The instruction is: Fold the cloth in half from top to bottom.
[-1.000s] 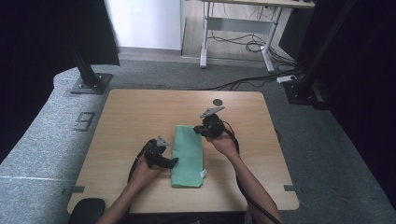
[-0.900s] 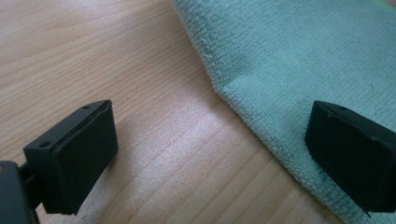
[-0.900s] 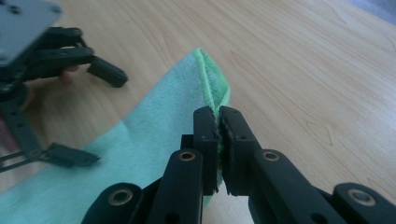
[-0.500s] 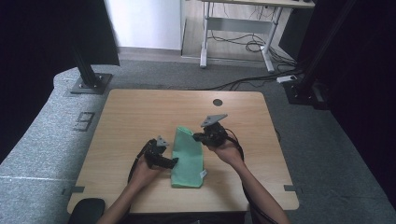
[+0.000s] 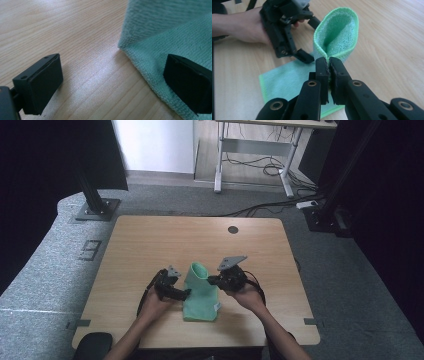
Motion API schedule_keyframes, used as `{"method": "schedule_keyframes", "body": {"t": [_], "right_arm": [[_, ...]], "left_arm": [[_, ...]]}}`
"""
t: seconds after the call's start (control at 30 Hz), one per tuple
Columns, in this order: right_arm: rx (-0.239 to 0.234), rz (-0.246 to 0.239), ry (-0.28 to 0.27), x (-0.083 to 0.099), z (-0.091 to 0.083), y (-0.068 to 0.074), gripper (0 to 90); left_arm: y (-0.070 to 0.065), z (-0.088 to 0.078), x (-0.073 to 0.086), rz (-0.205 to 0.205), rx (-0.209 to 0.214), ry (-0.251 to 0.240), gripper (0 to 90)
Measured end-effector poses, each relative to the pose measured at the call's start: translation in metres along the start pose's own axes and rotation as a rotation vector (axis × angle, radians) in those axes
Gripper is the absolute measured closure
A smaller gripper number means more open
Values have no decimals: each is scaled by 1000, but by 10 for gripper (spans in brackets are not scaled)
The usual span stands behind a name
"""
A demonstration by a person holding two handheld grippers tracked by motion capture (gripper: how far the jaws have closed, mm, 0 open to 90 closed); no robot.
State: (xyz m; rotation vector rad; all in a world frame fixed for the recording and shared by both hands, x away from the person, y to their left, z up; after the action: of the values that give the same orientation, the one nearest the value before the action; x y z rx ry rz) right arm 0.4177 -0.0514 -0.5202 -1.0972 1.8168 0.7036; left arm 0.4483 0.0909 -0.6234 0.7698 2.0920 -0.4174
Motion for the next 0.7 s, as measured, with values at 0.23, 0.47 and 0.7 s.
{"method": "schedule_keyframes", "body": {"t": [0.23,0.47,0.7], "right_arm": [[-25,-4,-2,10,-6,17,846],[-48,3,-3,21,-10,32,846],[-68,16,20,42,-10,46,846]], "left_arm": [[0,0,0,2,0,0,24],[0,0,0,-2,-1,-2,24],[0,0,0,-4,-2,-4,24]]}}
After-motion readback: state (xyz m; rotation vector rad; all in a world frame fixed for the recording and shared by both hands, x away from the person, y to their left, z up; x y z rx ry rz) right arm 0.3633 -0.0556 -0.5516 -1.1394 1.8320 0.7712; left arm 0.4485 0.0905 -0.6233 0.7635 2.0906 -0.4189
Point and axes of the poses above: each handheld gripper's, and its own axes: z roughly forward along the jaws, x roughly out of its underside, y roughly to its left, the point moved 10 cm from there along z, roughly forward along the jaws, and after that the axes turned 12 degrees about -y, right-handed, at the moved point
